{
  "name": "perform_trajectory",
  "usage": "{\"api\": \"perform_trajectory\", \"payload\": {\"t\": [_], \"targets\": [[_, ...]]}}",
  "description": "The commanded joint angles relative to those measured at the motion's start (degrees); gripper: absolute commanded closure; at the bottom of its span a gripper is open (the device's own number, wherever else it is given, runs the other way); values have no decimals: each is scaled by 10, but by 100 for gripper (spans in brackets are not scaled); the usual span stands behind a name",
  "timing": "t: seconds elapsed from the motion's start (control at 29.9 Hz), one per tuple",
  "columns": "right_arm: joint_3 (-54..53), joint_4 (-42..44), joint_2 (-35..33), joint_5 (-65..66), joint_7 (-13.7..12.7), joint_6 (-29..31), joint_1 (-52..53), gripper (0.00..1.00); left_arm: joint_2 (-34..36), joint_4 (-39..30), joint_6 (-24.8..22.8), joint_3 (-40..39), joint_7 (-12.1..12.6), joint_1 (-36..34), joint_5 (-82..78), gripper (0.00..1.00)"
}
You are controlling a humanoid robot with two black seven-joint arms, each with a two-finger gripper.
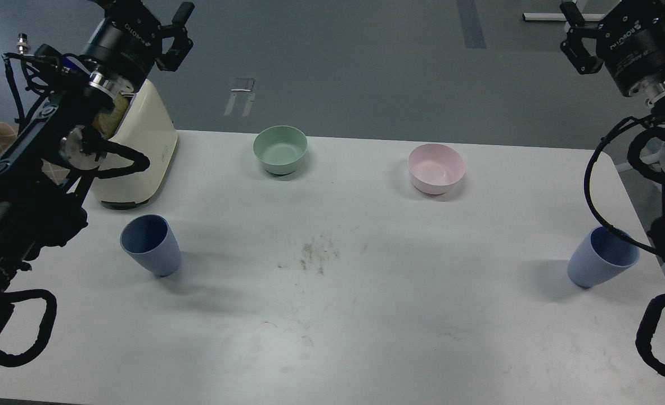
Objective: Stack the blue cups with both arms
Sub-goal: 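Move the left arm out toward the blue cup near it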
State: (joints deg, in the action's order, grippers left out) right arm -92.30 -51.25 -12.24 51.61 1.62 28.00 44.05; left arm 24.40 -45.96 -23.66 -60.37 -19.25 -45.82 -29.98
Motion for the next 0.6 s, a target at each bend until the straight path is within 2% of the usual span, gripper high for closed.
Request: {"api": "perform_trajectory", "payload": {"t": [0.0,0.37,0.57], "targets": [[0,0,-2,-35,-3,0,-5,0,0,0,-20,-8,0,-6,4,3],[-17,-7,-49,-50,-2,0,-33,0,3,-8,-43,-5,-4,-4,7,2],[-24,-10,-71,-84,-2,0,-64,0,53,-54,-43,2,-6,29,2,3]]}}
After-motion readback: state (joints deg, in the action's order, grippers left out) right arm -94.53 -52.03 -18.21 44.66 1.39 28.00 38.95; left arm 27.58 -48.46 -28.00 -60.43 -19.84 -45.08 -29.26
